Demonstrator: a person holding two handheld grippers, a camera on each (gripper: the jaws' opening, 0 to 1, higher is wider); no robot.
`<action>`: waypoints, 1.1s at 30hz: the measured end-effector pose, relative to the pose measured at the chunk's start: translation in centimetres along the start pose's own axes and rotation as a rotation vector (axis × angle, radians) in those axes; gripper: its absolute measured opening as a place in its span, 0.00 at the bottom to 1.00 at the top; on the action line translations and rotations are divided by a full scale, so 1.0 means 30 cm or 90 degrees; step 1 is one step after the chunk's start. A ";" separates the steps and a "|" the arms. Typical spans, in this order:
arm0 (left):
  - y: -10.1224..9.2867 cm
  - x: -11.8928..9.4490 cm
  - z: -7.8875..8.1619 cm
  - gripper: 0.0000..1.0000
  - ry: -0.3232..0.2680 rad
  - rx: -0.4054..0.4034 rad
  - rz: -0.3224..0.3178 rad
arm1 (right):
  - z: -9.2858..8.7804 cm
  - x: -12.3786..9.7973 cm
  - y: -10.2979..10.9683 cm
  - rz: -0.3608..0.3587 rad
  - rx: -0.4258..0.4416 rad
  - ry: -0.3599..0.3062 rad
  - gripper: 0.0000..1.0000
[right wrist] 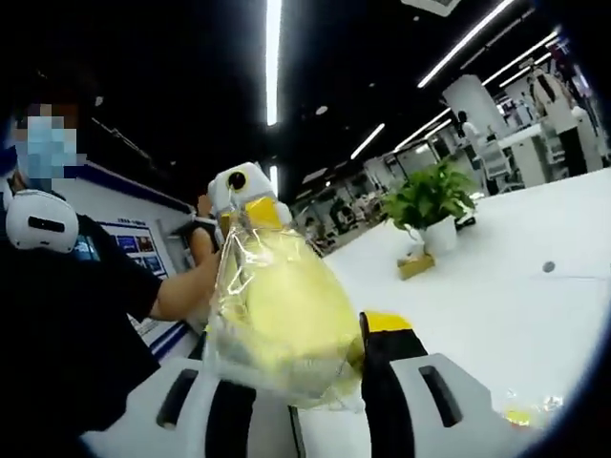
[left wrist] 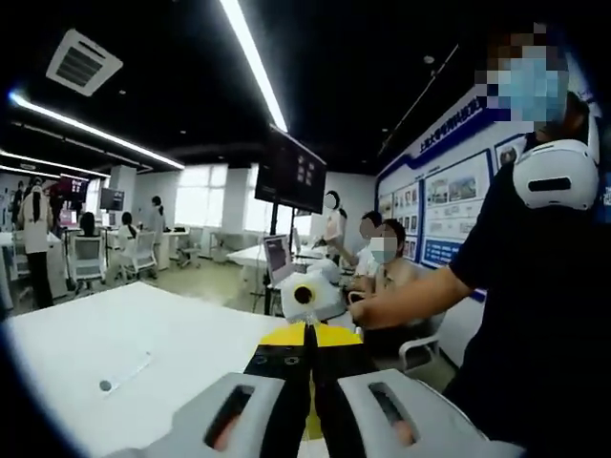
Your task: Compare the silicone blocks by pressing each to a similar depth, holding the contact briefly, and releasing to observe deformation and rebound differences across the visible hardness samples.
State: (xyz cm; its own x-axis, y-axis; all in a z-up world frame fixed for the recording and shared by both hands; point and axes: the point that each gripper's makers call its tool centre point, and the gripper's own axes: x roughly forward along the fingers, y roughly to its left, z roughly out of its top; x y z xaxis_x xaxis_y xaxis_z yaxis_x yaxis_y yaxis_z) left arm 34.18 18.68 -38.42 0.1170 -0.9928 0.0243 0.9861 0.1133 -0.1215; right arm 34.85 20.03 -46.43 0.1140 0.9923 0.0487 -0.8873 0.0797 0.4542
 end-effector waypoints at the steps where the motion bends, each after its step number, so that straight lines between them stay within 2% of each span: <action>1: 0.001 -0.003 -0.002 0.00 0.000 -0.004 -0.001 | -0.004 0.002 0.007 0.002 0.001 0.002 0.37; 3: 0.007 -0.009 -0.005 0.00 -0.003 -0.005 0.006 | -0.002 0.006 0.010 0.006 0.010 0.000 0.35; 9: 0.014 -0.029 -0.001 0.00 -0.018 -0.016 0.014 | 0.007 0.014 0.037 0.011 -0.020 -0.001 0.25; 13: 0.014 -0.033 0.000 0.00 -0.015 -0.015 0.019 | 0.003 0.019 0.049 0.015 -0.004 0.020 0.18; 17: 0.015 -0.036 -0.004 0.00 -0.010 -0.017 0.026 | 0.003 0.018 0.044 0.000 -0.031 0.036 0.13; 19: 0.013 -0.034 -0.006 0.00 -0.006 -0.014 0.029 | 0.001 0.017 0.045 -0.003 -0.024 0.048 0.10; 21: 0.017 -0.032 -0.016 0.00 0.008 -0.002 0.040 | 0.000 0.015 0.028 -0.030 -0.066 0.061 0.08; 22: 0.015 -0.031 -0.017 0.00 0.009 -0.002 0.039 | -0.001 0.019 0.037 -0.023 -0.056 0.064 0.08; 27: 0.022 -0.036 -0.011 0.00 0.000 0.001 0.050 | 0.003 0.027 0.042 -0.030 -0.081 0.061 0.07; 33: 0.022 -0.040 -0.009 0.00 -0.006 -0.002 0.059 | 0.001 0.032 0.043 -0.030 -0.073 0.052 0.07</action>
State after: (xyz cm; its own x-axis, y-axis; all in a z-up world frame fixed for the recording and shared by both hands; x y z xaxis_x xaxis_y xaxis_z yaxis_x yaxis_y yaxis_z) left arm 34.67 19.93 -38.80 0.2082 -0.9778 0.0222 0.9707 0.2038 -0.1274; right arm 33.83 21.07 -45.79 0.1240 0.9912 -0.0456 -0.9277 0.1322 0.3492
